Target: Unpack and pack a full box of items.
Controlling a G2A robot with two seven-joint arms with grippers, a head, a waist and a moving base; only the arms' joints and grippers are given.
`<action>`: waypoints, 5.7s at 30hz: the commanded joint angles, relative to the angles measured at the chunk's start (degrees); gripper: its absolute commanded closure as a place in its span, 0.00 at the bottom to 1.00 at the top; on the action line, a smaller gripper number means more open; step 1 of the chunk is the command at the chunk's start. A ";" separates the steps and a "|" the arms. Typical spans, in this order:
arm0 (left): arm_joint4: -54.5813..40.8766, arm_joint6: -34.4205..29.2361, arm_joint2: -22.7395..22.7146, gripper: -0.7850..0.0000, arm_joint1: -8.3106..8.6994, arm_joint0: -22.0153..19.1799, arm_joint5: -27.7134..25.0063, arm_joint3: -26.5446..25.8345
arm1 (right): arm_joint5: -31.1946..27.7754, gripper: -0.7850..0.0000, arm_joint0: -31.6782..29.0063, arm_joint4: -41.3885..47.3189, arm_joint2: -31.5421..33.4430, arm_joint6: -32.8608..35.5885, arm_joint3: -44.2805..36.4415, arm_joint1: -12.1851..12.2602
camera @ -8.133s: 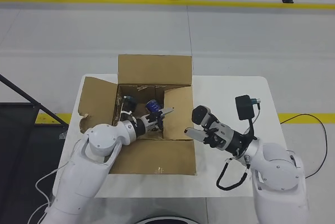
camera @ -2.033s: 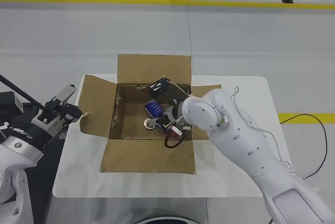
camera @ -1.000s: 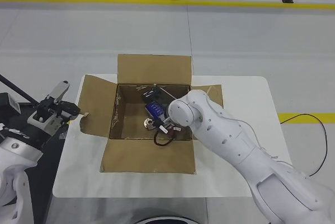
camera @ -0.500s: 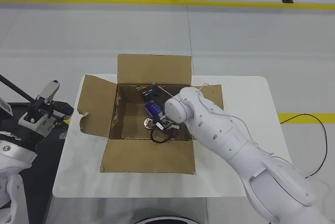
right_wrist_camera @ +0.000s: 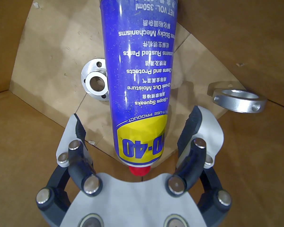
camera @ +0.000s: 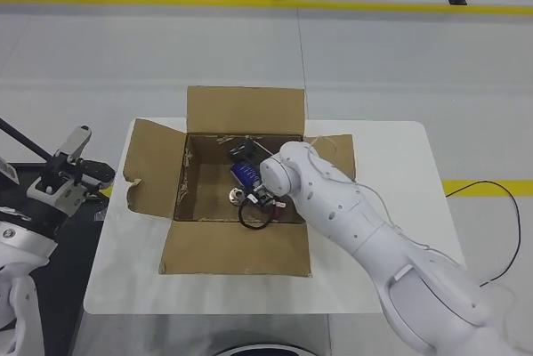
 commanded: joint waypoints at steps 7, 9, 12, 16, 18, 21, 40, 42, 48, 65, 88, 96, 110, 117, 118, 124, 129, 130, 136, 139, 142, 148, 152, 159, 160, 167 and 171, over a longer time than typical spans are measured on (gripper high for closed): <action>0.78 1.92 1.91 0.00 0.30 -0.22 0.23 -0.35 | -0.27 0.10 0.11 -0.35 0.25 0.29 3.22 -1.14; 0.78 1.92 1.91 0.00 0.30 -0.22 0.23 -0.35 | -0.32 0.17 0.15 -0.40 0.31 0.50 3.91 -1.42; 0.78 1.92 1.91 0.00 0.30 -0.22 0.23 -0.35 | 0.01 0.23 0.36 -0.85 0.25 1.07 4.71 -1.89; 0.78 1.92 1.91 0.00 0.30 -0.22 0.23 -0.35 | -0.17 0.25 0.50 -1.07 0.29 1.61 5.82 -2.46; 0.78 1.92 1.91 0.00 0.30 -0.22 0.23 -0.35 | -0.32 0.29 0.54 -1.28 0.22 1.81 6.31 -2.72; 0.78 1.92 1.91 0.00 0.30 -0.22 0.23 -0.35 | -0.66 0.60 0.62 -1.32 0.34 1.63 7.27 -3.21; 0.78 1.92 1.91 0.00 0.30 -0.22 0.23 -0.35 | -0.64 1.00 1.86 -4.19 3.55 1.98 3.26 -3.31; 0.78 1.92 1.91 0.00 0.30 -0.22 0.23 -0.35 | -0.45 1.00 1.54 -4.83 4.25 2.40 1.50 -2.89; 0.78 1.92 1.91 0.00 0.30 -0.22 0.23 -0.35 | 0.24 1.00 0.22 -7.12 6.54 4.22 -3.58 -1.40; 0.78 1.92 1.91 0.00 0.30 -0.22 0.23 -0.35 | -6.59 1.00 -9.31 -10.82 20.23 8.96 -27.18 5.16; -9.11 -25.00 -9.19 0.00 1.91 14.73 2.04 6.73 | -11.06 1.00 -18.79 -13.93 35.93 16.59 -49.97 10.61; -6.98 -28.02 -12.74 0.00 2.57 20.23 2.29 6.61 | -10.99 1.00 -18.53 -13.87 35.98 15.58 -49.28 10.87; -10.50 -27.69 -9.64 0.00 2.53 20.19 0.52 7.16 | -10.63 1.00 -20.62 -14.90 36.47 13.08 -49.91 11.24; -14.96 -27.50 -5.11 0.00 2.48 20.80 -2.06 8.99 | -9.61 1.00 -22.76 -15.76 37.92 12.73 -52.36 11.92; -16.14 -27.15 -4.30 0.00 2.39 21.03 -2.16 9.39 | -9.53 1.00 -22.97 -15.80 38.04 12.78 -52.67 12.00; -19.83 -24.91 -0.67 0.11 2.09 22.27 -4.74 10.31 | -9.18 1.00 -23.53 -15.96 38.38 12.84 -53.62 12.40; -22.28 -22.81 1.14 0.36 1.84 23.30 -7.90 10.60 | -9.00 1.00 -23.27 -15.66 38.04 12.30 -53.17 12.56; -22.24 -22.44 1.51 0.42 1.82 23.56 -8.37 10.60 | -9.04 1.00 -23.16 -15.46 37.92 12.14 -52.94 12.57; -21.62 -21.46 3.97 0.53 1.80 24.84 -11.12 10.81 | -9.23 1.00 -22.35 -14.82 37.27 11.60 -51.74 12.69; -21.41 -21.18 4.70 0.55 1.88 24.96 -11.39 11.10 | -9.15 1.00 -22.10 -14.49 37.03 11.28 -51.43 12.75; -21.65 -21.30 5.16 0.59 1.97 25.00 -11.71 11.25 | -9.05 1.00 -21.96 -14.37 36.88 11.17 -51.31 12.85; -22.08 -22.16 5.51 1.00 2.20 25.04 -12.79 11.63 | -8.73 1.00 -21.93 -14.32 36.88 11.45 -51.69 13.13; -22.33 -22.87 5.48 1.00 2.39 25.08 -13.17 11.85 | -8.49 1.00 -22.02 -14.38 36.86 11.54 -52.08 13.31; -22.44 -25.12 5.11 1.00 2.79 25.22 -14.07 12.56 | -7.97 1.00 -21.86 -14.20 36.69 11.63 -52.31 13.56; -22.59 -25.67 5.04 1.00 2.85 25.23 -14.07 12.75 | -7.95 1.00 -21.74 -14.23 36.63 11.72 -52.39 13.60; -22.89 -28.41 3.90 1.00 3.40 24.64 -13.96 14.06 | -7.24 1.00 -20.63 -14.49 36.68 12.76 -52.43 13.85; -22.84 -29.08 3.67 0.78 3.66 24.43 -13.94 14.64 | -5.77 1.00 -19.76 -15.48 37.21 14.98 -52.68 14.10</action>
